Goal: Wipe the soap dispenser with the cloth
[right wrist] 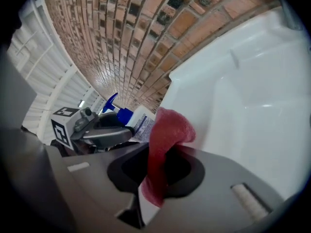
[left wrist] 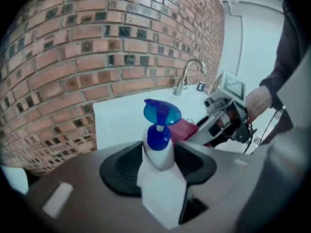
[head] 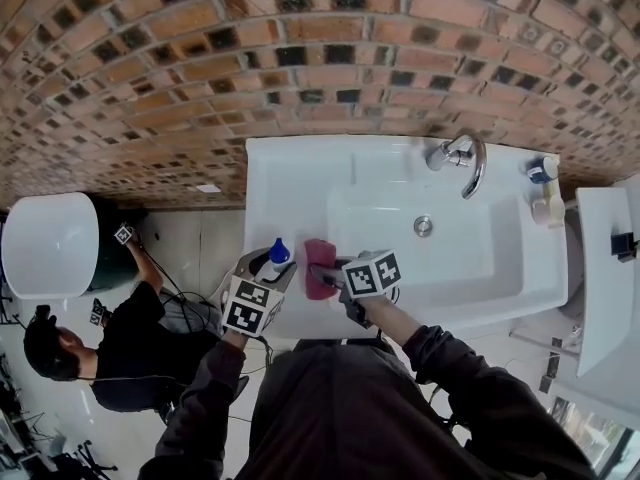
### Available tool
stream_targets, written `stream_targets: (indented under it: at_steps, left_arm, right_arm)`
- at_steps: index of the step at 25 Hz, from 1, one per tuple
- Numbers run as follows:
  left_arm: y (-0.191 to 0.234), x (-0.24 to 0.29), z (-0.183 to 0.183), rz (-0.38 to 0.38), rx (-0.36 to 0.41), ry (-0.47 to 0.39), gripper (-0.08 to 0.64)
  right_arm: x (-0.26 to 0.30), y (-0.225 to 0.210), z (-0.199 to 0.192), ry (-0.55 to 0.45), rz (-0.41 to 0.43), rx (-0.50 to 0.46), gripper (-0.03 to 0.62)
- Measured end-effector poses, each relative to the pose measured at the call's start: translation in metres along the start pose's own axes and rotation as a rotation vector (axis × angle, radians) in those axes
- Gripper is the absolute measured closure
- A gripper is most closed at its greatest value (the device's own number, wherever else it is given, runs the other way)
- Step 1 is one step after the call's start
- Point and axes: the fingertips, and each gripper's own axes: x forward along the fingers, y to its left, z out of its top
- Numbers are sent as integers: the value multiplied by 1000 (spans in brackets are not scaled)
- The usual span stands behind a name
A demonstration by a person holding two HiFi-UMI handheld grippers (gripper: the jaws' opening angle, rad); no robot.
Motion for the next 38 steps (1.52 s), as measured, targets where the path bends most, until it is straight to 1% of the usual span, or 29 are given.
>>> stream_targets:
  at_steps: [2,3,5,8,10,11,13,15,16,19,22,26,28,31,32,33,34,36,38]
  left_arm:
    - [0,0,1,-45,51,11,345]
    - [-2,-1,1,-79,84,20,347]
    - [-8,-3,-1,-164,180,44,350]
    - [-18,-6,-6,-314,352,77,353]
    - [-24,-9,-11,-408,428,95,354]
    - [-26,-10,-12,-439,450,99,354]
    - [-28,-11,-13,-472,473,97,354]
    - [-29,-11,-13,-488,474,91,355]
    - [-30,-11,-12,-493,472,88,356]
    - [-31,-11,-12,-507,466,78,356]
    - [-30,-11,-11,-518,464,73,357]
    - [-30,-10,-15,-509,444,81,357]
    - [-30,-9,-17,-486,429,81,356]
    - [-31,-7,-17,-428,399,65,354]
    - [-31,-8,-16,-403,388,56,354]
    - [-31,-8,-15,-376,373,45,353]
    - [-29,-10,-14,-349,355,33,353]
    - [-26,-14,-11,-290,320,17,354]
    - [-21,-21,-10,-221,283,10,353]
  right_arm:
    - [-10,1,6,2,-5,-50,534]
    - [-15,2,9,6,-3,-74,534]
    - [-22,8,10,35,10,-139,534]
    - [-28,20,9,115,35,-295,535]
    - [-32,33,16,127,68,-404,534]
    - [-34,40,21,118,88,-451,534]
    - [-35,50,31,106,119,-521,534]
    - [-29,52,31,138,139,-551,534]
    - [-25,47,27,175,136,-555,534]
    - [-7,23,8,322,82,-564,534]
    - [11,0,-10,449,52,-591,534]
    - [24,-27,-31,613,-34,-687,534]
    - [25,-30,-34,641,-51,-708,532]
    - [16,-27,-29,625,-51,-725,532]
    - [11,-23,-23,608,-49,-756,532]
    - [7,-17,-16,590,-49,-807,532]
    - [4,-11,-7,577,-54,-881,532]
    - [-1,-3,9,577,-74,-1074,532]
    - [-2,4,18,598,-74,-1247,532]
